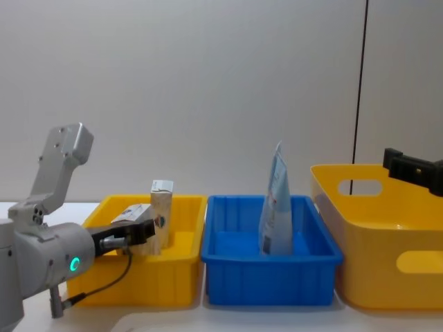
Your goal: Bimanual collaborative sorting of washing and personal care products
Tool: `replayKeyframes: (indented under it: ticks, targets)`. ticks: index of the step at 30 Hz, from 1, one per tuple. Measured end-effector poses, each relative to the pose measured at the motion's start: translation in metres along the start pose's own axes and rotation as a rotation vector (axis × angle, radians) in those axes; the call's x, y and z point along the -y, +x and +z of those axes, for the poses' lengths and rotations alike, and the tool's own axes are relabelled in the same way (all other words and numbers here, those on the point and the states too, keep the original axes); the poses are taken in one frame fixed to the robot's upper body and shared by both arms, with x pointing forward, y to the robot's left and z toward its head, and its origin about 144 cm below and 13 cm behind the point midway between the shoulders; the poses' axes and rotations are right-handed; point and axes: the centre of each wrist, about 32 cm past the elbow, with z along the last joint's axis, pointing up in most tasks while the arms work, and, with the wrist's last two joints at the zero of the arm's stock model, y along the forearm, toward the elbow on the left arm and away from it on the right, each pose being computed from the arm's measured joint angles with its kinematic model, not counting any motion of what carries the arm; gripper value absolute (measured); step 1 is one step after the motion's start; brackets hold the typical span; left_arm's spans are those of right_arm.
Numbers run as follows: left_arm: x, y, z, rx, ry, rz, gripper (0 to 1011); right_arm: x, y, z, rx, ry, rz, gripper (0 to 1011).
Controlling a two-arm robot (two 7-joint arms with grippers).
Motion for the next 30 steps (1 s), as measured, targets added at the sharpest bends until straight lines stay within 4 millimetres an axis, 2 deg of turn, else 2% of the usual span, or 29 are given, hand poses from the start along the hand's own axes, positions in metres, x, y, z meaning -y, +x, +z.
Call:
replayKeyframes:
  ticks: [4, 14, 21, 30]
  targets:
    - [0.003, 0.000, 0.000, 0.004, 0.003, 0.000, 390, 0.000, 0.000, 0.000, 0.000, 0.000, 0.000, 1000]
    - [0.004, -0.002, 0.006, 0.042, 0.000, 0.007, 380, 0.000, 0.000, 0.000, 0.000, 0.000, 0.000, 1000]
    - [-0.001, -0.005, 0.019, 0.100, -0.029, 0.010, 380, 0.000, 0.000, 0.000, 0.000, 0.000, 0.000, 1000]
    - [-0.017, -0.009, 0.048, 0.208, -0.105, -0.018, 380, 0.000, 0.000, 0.000, 0.000, 0.000, 0.000, 1000]
